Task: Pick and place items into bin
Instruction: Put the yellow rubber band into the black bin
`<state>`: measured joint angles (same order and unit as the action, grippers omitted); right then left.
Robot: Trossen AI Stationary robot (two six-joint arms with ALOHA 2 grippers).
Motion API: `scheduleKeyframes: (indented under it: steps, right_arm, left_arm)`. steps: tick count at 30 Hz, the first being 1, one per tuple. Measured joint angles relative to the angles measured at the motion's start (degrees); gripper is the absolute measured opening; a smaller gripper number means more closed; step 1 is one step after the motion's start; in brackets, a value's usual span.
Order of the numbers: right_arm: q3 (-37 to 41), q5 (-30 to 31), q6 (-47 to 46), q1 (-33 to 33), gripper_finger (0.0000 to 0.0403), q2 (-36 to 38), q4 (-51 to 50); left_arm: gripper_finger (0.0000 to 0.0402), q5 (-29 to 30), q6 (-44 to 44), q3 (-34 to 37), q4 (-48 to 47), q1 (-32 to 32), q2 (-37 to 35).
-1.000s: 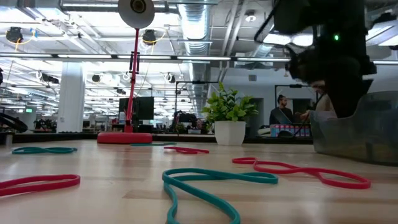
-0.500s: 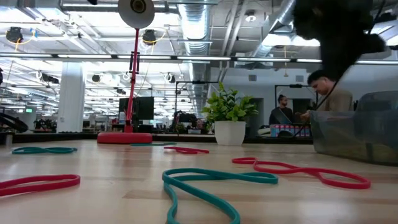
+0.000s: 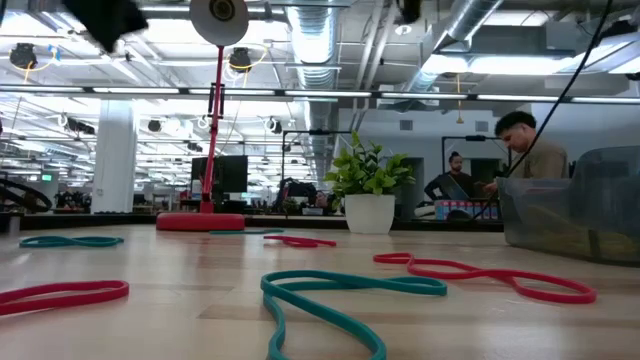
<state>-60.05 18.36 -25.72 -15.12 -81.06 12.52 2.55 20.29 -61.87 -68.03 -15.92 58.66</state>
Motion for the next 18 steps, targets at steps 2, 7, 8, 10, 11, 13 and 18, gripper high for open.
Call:
scheduleKeyframes:
  steps: [2, 7, 8, 10, 11, 13, 18]
  right_arm:
    - [0.00, -0.04, 0.68, 0.75, 0.0119, -0.87, 2.03]
    - [0.02, -0.05, 0.68, 2.76, 0.0119, -4.06, 3.08]
    - [0.02, -0.07, 0.19, 3.17, 0.0118, -4.71, 3.71]
    - [0.02, -0.18, -2.55, 3.85, 0.0118, -5.77, 3.88]
    - [0.02, -0.28, -4.32, 4.15, 0.0118, -6.41, 3.90]
    - [0.02, -0.47, -7.19, 4.67, 0.0118, -7.46, 3.84]
    - [0.07, -0.48, -7.73, 5.15, 0.0118, -7.43, 3.66]
  left_arm:
    - [0.0091, -2.97, 3.15, 6.99, 8.06, -2.58, -1.23]
    - [0.0091, -5.65, 6.06, 22.15, 21.96, -9.59, -1.57]
    - [0.0091, -5.91, 6.08, 24.47, 23.08, -10.89, -1.30]
    - [0.0091, -6.54, 6.50, 28.22, 24.94, -13.34, -0.68]
    - [0.0091, -6.84, 7.35, 29.45, 25.84, -14.50, -0.50]
    - [0.0091, -7.44, 9.59, 31.13, 28.44, -17.33, -0.51]
    - [0.0091, -7.35, 13.97, 33.38, 42.65, -25.62, 0.01]
